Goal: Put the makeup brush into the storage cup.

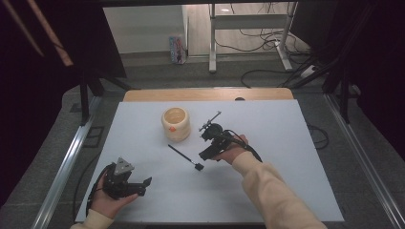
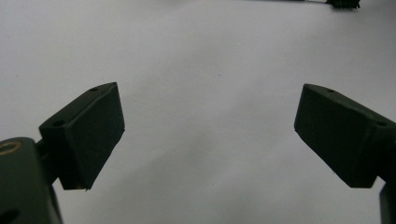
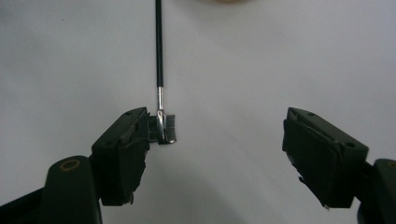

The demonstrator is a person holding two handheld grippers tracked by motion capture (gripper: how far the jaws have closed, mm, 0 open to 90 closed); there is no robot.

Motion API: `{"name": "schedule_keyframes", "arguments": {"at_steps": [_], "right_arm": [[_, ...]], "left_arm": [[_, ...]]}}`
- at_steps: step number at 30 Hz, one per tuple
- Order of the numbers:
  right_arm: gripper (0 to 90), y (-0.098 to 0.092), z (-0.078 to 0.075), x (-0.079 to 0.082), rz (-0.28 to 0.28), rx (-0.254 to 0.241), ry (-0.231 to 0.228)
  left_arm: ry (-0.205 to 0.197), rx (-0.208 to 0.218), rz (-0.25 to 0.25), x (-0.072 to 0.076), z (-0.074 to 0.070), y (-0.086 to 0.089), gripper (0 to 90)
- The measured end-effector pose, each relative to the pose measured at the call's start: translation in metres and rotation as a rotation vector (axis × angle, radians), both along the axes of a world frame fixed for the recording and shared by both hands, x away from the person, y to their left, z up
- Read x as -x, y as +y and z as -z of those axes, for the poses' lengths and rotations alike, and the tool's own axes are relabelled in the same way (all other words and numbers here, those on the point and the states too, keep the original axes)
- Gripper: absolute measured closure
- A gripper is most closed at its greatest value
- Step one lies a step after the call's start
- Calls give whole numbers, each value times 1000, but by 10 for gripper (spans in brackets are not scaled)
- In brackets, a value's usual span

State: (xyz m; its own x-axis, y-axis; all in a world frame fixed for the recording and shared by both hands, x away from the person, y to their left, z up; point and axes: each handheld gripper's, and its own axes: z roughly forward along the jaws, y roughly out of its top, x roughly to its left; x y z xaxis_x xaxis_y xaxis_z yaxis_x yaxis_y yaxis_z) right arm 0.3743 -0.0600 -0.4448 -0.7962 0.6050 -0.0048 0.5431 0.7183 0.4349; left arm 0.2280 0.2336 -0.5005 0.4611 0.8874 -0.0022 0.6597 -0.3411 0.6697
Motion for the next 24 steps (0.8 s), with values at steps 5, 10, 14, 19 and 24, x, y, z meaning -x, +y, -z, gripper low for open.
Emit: {"name": "schedule_keyframes", "arguments": {"at_steps": [5, 10, 14, 19, 24], "right_arm": [[263, 12, 3, -1, -19, 20, 14], [295, 21, 8, -5, -25, 33, 30], [295, 30, 13, -8, -34, 52, 39], [285, 35, 16, -10, -32, 61, 49], [281, 46, 20, -12, -31, 79, 60]], "left_arm": [[0, 1, 2, 0, 0, 0, 96], [0, 3, 3, 0, 0, 0, 96], [-5, 4, 2, 0, 0, 1, 96], [-1, 3, 4, 0, 0, 0, 96], [0, 1, 5, 0, 0, 1, 96]]}}
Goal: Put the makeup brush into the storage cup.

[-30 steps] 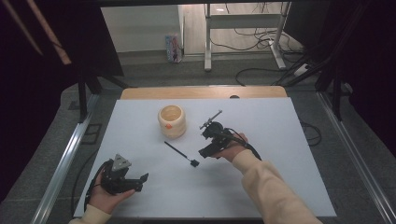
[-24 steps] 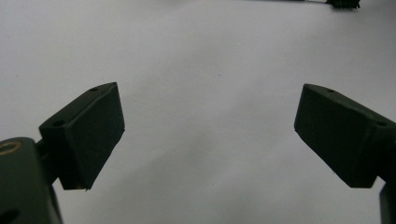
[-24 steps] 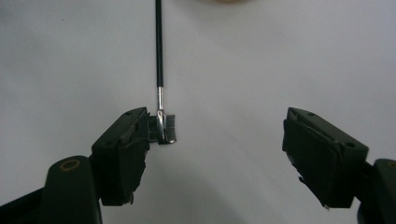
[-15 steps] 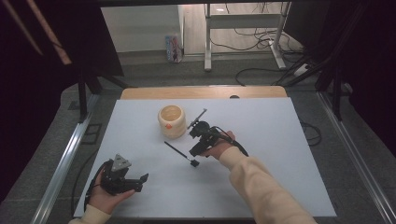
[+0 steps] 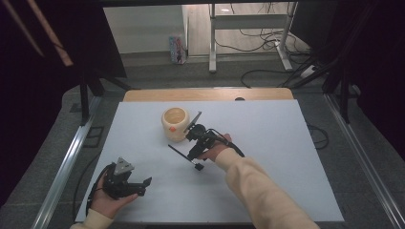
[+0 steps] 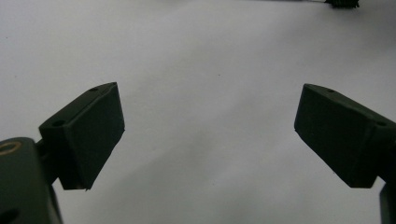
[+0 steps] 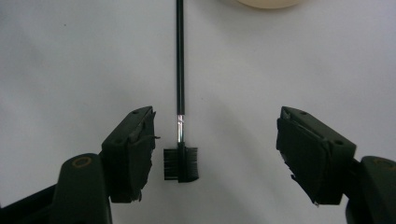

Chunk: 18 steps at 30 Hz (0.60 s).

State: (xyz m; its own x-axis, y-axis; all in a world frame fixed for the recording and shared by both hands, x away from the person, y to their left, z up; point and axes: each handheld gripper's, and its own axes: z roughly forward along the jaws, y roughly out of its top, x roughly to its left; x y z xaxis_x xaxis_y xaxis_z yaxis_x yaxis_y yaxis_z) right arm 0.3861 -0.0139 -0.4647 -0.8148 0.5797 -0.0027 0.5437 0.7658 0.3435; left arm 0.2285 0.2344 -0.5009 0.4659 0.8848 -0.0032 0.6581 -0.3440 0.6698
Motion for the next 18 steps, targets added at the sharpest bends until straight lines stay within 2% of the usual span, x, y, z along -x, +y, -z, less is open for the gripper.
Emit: {"name": "schedule_keyframes", "arguments": {"at_steps": [11, 18], "right_arm": [[268, 17, 10, -1, -22, 39, 7], [282, 25, 17, -1, -18, 54, 31]], "left_arm": [[-5, 1, -1, 0, 0, 1, 96], [-3, -1, 0, 0, 0, 1, 96]]}}
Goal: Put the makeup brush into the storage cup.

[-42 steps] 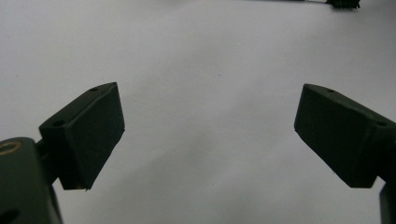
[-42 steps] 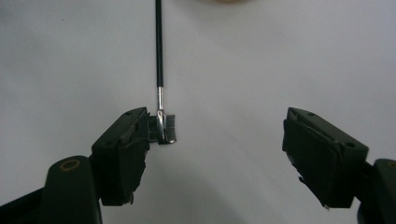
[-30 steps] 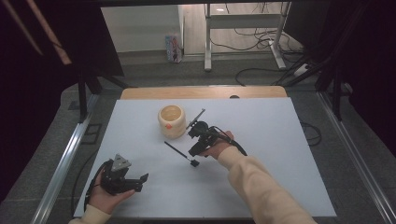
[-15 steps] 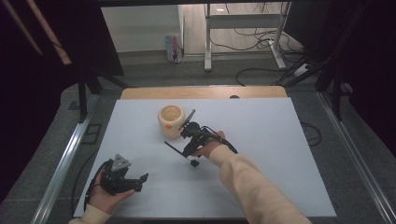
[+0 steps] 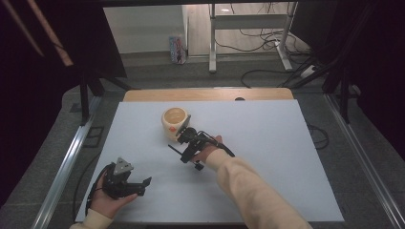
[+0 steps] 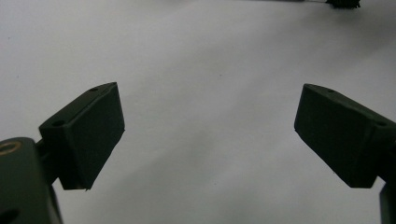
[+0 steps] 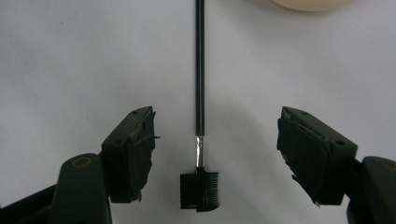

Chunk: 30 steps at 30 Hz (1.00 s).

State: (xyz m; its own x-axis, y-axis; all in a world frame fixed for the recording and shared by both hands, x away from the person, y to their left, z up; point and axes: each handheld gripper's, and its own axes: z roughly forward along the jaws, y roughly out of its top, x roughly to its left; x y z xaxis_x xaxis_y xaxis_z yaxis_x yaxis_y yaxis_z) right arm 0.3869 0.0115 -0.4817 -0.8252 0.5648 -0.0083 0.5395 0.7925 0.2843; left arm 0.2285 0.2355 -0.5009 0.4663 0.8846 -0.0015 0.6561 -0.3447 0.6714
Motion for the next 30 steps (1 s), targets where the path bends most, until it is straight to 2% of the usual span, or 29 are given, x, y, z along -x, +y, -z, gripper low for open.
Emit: {"name": "schedule_keyframes", "arguments": {"at_steps": [3, 7, 8, 12, 13, 16, 18, 19, 30], "right_arm": [[312, 3, 4, -1, -5, 20, -5], [354, 5, 8, -1, -10, 17, 3], [369, 6, 8, -1, -10, 35, -1], [468, 8, 12, -3, -7, 48, 10], [468, 8, 12, -3, -7, 48, 10], [568, 8, 15, -4, -11, 41, 34], [588, 7, 15, -4, -18, 49, 34], [618, 7, 16, -4, -19, 42, 51], [706, 7, 17, -3, -26, 70, 74]], "left_arm": [[0, 0, 0, 0, 0, 0, 96], [1, -1, 0, 0, 0, 0, 96], [1, -1, 1, 0, 0, 0, 96], [1, -1, 1, 0, 0, 0, 96], [1, -1, 1, 0, 0, 0, 96], [1, -1, 2, 0, 0, 0, 96], [2, -1, 2, 0, 1, 0, 96], [1, -1, 1, 0, 0, 0, 96], [0, 0, 2, 0, 0, 0, 96]]}}
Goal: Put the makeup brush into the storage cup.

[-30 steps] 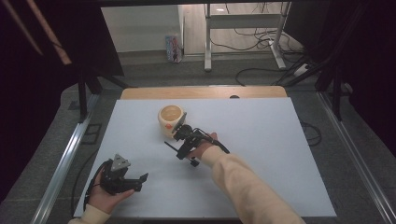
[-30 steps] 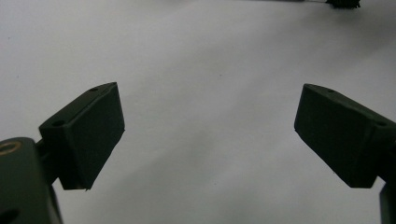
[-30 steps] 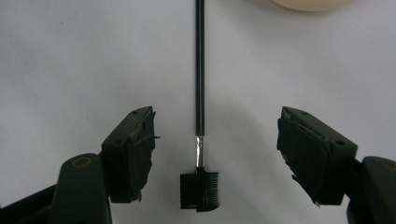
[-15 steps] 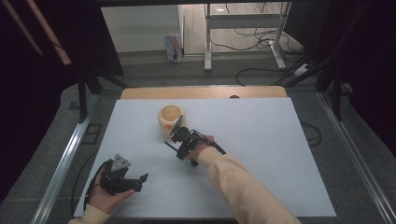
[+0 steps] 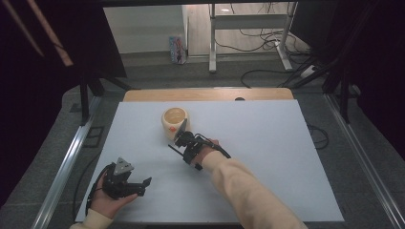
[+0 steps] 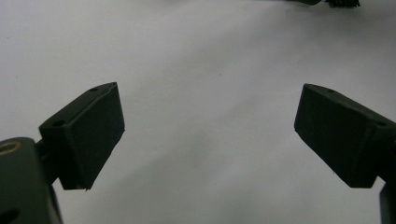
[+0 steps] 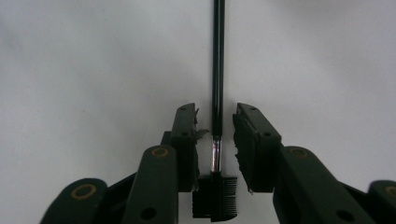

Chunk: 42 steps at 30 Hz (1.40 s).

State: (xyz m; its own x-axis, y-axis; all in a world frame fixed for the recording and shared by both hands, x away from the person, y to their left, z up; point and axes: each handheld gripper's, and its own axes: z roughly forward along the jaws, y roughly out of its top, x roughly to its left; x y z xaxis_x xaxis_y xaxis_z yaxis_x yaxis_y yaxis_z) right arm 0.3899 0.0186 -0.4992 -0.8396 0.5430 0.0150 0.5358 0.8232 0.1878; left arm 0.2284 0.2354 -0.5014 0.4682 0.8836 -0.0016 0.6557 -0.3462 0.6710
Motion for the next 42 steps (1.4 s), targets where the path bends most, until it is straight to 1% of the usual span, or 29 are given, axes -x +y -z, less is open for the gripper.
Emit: {"name": "schedule_keyframes", "arguments": {"at_steps": [2, 3, 6, 7, 9, 11, 12, 15, 19, 24, 29, 31, 32, 34, 36, 37, 41, 42], "right_arm": [[722, 0, 1, 0, 2, -4, 3], [739, -1, 1, 0, 2, 4, 3], [751, -1, 2, -1, 4, -2, 6], [755, 0, 2, -1, 5, 13, 7], [764, 0, 3, -1, 7, 9, 6], [778, 0, 3, -1, 7, 12, 4], [790, 0, 3, -2, -2, 15, 0], [810, 0, 3, -2, 5, 22, -2], [841, 0, 3, -3, 12, 11, -1], [848, 1, 3, -2, 8, 30, -4], [852, 1, 3, -2, 0, 27, -5], [853, 0, 3, -3, -18, 28, -8], [854, 0, 3, -2, -14, 22, -9], [854, 0, 2, -2, -26, 21, -8], [854, 0, 0, -1, -36, -4, 1], [854, 0, -1, -1, -39, 2, -4], [855, -2, -6, 0, -53, -10, 9], [854, -3, -7, 1, -53, -7, 0]], "left_arm": [[1, -1, 1, 0, 0, 0, 96], [0, -1, 1, 0, 0, 0, 96], [1, -2, 1, 0, 0, 0, 96], [1, -2, 1, 0, 0, 0, 96], [1, -1, 0, 0, 0, 0, 96], [2, -2, 0, 0, 0, 0, 96], [2, -3, 0, 0, 0, 0, 96], [3, -2, -2, 0, 1, 1, 96], [2, 0, -5, 0, 1, 2, 96], [0, -4, -2, 0, 0, 2, 96], [1, -4, -2, 0, 1, 2, 96], [1, -4, -3, 0, 1, 2, 96], [1, -6, -2, 0, 1, 2, 96], [2, -6, -2, 0, 1, 2, 96], [2, -6, -2, 0, 1, 2, 96], [2, -6, -2, 0, 1, 2, 96], [2, -7, -2, 0, 1, 2, 96], [2, -7, -2, 0, 1, 2, 96]]}}
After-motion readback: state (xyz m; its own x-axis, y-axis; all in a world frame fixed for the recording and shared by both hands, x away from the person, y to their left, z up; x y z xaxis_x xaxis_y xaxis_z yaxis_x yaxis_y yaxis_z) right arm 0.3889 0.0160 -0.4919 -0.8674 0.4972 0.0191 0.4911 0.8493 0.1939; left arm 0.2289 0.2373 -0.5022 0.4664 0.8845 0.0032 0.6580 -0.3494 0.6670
